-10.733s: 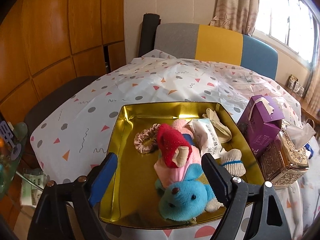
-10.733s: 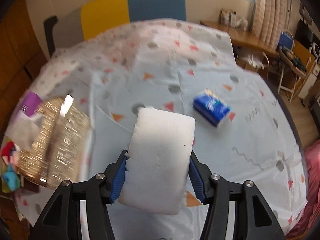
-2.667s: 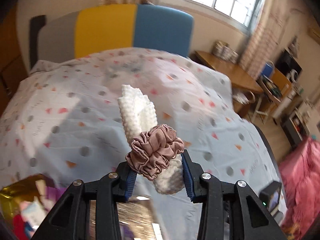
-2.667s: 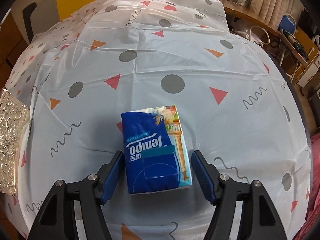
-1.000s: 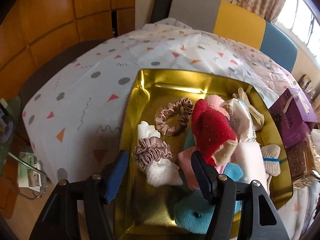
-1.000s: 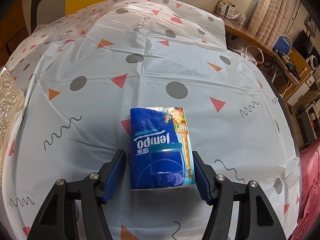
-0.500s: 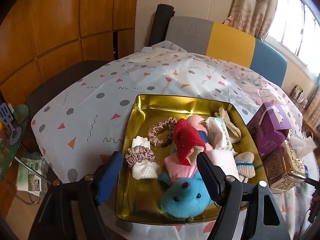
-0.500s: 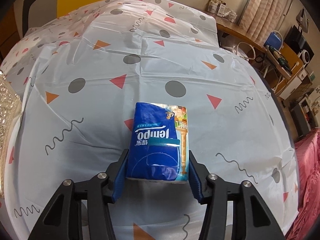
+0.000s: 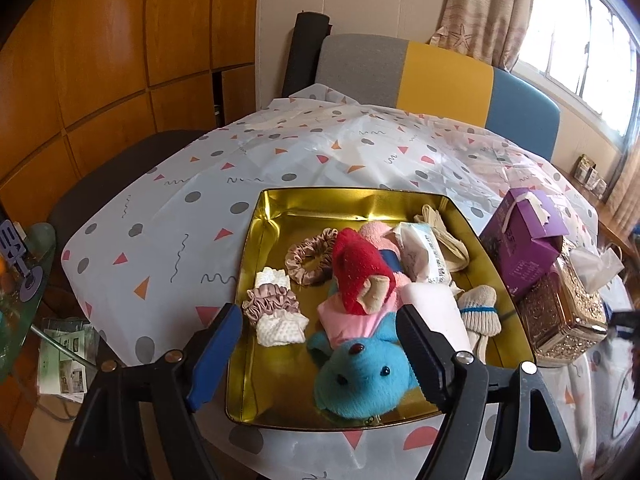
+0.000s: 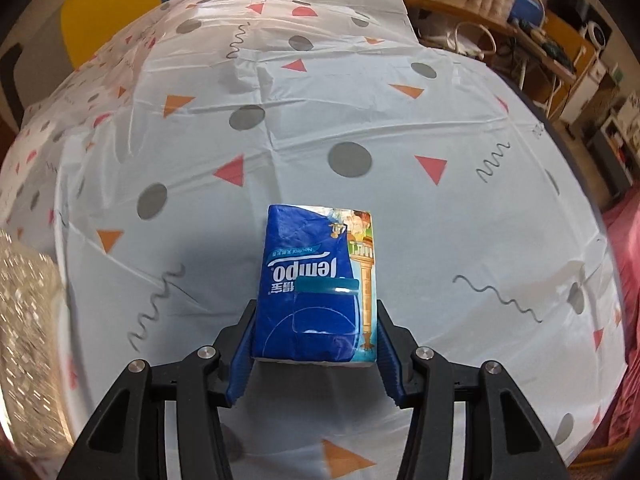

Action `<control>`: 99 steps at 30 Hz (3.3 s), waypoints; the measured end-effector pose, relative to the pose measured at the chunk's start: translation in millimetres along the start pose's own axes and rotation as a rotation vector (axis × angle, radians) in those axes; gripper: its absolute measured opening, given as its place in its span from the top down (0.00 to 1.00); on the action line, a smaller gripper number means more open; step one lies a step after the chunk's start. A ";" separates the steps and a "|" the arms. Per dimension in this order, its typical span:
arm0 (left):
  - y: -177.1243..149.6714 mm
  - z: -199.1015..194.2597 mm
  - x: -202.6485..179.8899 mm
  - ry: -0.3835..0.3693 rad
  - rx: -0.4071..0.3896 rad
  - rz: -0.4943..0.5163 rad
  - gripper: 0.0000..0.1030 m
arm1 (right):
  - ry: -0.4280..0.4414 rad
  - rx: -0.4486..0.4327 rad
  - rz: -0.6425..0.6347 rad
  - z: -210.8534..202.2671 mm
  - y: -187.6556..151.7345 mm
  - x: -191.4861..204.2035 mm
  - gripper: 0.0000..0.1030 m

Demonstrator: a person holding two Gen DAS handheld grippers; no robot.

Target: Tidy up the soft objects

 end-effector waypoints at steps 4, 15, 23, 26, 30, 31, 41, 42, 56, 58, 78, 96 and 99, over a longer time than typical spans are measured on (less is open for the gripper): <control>-4.3 4.3 3.6 0.002 0.015 -0.006 0.22 | 0.007 -0.045 -0.024 -21.8 20.4 22.5 0.49; -12.2 13.9 18.1 0.004 0.043 -0.053 0.22 | 0.148 -0.419 -0.334 -193.9 57.1 172.9 0.49; -12.0 5.5 25.4 0.011 0.020 -0.059 0.22 | 0.375 -0.446 -0.767 -237.6 -49.3 351.1 0.49; -12.4 2.2 30.9 0.020 0.012 -0.064 0.22 | 0.417 -0.354 -0.892 -206.7 -101.7 400.4 0.49; -13.5 -1.2 39.8 0.034 0.005 -0.076 0.22 | 0.421 -0.224 -0.959 -154.7 -148.6 440.7 0.49; -13.8 -1.5 41.3 0.036 0.004 -0.078 0.22 | 0.409 -0.205 -0.972 -144.0 -155.7 446.1 0.49; -14.3 -2.5 45.0 0.045 -0.003 -0.082 0.22 | 0.234 -0.088 -0.920 -61.0 -152.3 467.3 0.50; -14.2 -2.7 45.1 0.047 -0.005 -0.083 0.22 | 0.209 -0.087 -0.911 -56.6 -147.2 468.2 0.50; -14.4 -4.6 45.8 0.077 -0.014 -0.081 0.19 | 0.230 -0.128 -0.894 -49.2 -147.3 466.3 0.39; -14.2 -5.0 44.8 0.078 -0.015 -0.082 0.19 | 0.239 -0.159 -0.889 -55.5 -148.5 465.0 0.35; -13.6 -20.0 22.0 0.091 -0.058 -0.055 0.06 | 0.258 -0.450 -0.692 -126.3 -162.1 397.4 0.29; -9.6 -38.8 -12.6 0.089 -0.129 -0.014 0.00 | 0.218 -0.515 -0.499 -138.9 -160.3 317.0 0.29; -9.0 -40.0 -17.3 0.100 -0.139 -0.004 0.00 | 0.213 -0.521 -0.480 -138.2 -159.5 309.9 0.29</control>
Point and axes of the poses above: each gripper's, at about its wrist camera, not at the fingertips, and z roughly the way its jaws point, x to its left, y to its top, the point moved 8 cm from there along z, roughly the way its jaws point, and after that the axes turned 5 degrees about x, right-handed, at the moved point
